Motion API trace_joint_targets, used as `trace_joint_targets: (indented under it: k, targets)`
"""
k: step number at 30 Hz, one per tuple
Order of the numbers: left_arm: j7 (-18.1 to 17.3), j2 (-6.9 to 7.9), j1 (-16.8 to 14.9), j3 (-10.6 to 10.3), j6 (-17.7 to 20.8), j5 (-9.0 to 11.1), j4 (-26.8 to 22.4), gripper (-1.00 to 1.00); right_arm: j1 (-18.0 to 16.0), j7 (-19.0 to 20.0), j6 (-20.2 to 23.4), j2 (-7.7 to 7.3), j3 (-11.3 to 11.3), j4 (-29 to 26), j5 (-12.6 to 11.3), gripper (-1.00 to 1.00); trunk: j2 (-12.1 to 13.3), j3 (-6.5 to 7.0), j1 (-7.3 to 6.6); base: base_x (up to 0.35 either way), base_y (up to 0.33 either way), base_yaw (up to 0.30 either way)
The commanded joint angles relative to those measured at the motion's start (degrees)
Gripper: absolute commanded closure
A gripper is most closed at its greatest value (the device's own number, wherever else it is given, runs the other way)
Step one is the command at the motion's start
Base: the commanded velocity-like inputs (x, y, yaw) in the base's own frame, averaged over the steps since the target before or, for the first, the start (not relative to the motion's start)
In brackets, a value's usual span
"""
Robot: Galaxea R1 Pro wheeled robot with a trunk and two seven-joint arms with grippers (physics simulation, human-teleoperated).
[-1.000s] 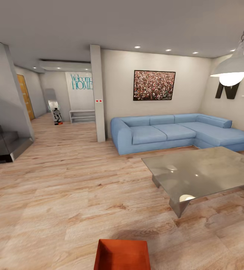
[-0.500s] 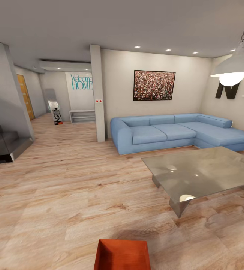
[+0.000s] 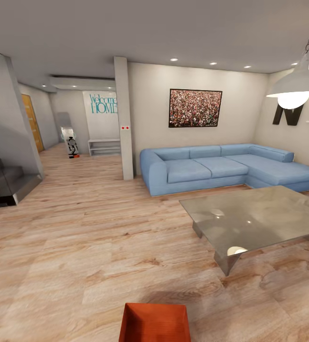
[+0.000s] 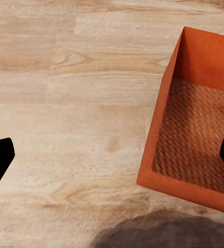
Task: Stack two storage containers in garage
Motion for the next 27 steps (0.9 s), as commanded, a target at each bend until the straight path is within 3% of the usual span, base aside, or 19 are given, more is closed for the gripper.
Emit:
trace_joint_targets:
  k: [1,5,8,10,13,18,20,22,24,27]
  targets:
    - [0.0,0.00,0.0,-0.3,0.2,0.5,-0.1,-1.00,0.0,0.2,0.0,-0.02,0.0,-0.1,0.1,-1.00,0.0,-0.05,0.00,0.000,0.000,0.000]
    - [0.0,0.07,0.0,-0.2,7.5,0.4,-5.4,-1.00,-0.8,0.3,0.4,-0.02,-0.1,-0.6,0.2,-1.00,0.0,-0.05,0.00,0.000,0.000,0.000]
    - [0.1,0.10,0.0,-0.4,20.1,0.0,-14.2,-1.00,-3.3,0.4,1.6,-0.13,-0.2,-0.7,-0.1,-1.00,0.0,-0.05,0.00,0.000,0.000,0.000]
    - [0.1,-0.10,0.0,-0.6,29.3,-0.1,-20.8,-1.00,-5.8,0.4,4.7,-0.40,-0.2,-0.7,-1.6,-1.00,0.0,-0.05,0.00,0.000,0.000,0.000]
    - [0.1,-0.22,0.0,-0.9,37.6,-0.2,-29.1,-1.00,-8.7,0.3,10.7,-0.62,-0.2,-0.7,-5.8,-1.00,0.0,-0.05,0.00,0.000,0.000,0.000]
    - [0.1,-1.25,-0.3,-1.3,42.5,-0.1,-37.3,-1.00,-14.2,0.4,18.9,-1.98,-0.2,-0.6,-9.6,-1.00,0.0,-0.05,0.00,0.000,0.000,0.000]
    - [0.1,-2.78,-1.1,-2.5,45.5,-0.5,-38.8,-1.00,-17.1,0.8,23.4,-2.93,-0.2,-0.6,-10.3,-1.00,0.0,-0.05,0.00,0.000,0.000,0.000]
    - [0.3,-3.78,-3.2,-5.1,51.4,-2.7,-39.5,-1.00,-19.2,1.2,29.0,-3.44,-0.2,-0.6,-10.7,-1.00,0.0,-0.05,0.00,0.000,0.000,0.000]
    - [0.2,-5.23,-7.1,-8.1,63.7,-8.8,-39.8,-1.00,-20.6,1.5,34.8,-3.75,-0.2,-0.6,-10.6,-1.00,0.0,-0.05,0.00,0.000,0.000,0.000]
    - [0.5,-6.89,-8.2,-8.7,67.9,-11.1,-39.9,-1.00,-20.9,3.8,36.0,-3.88,-0.2,-0.6,-10.6,-1.00,0.0,-0.05,0.00,0.000,0.000,0.000]
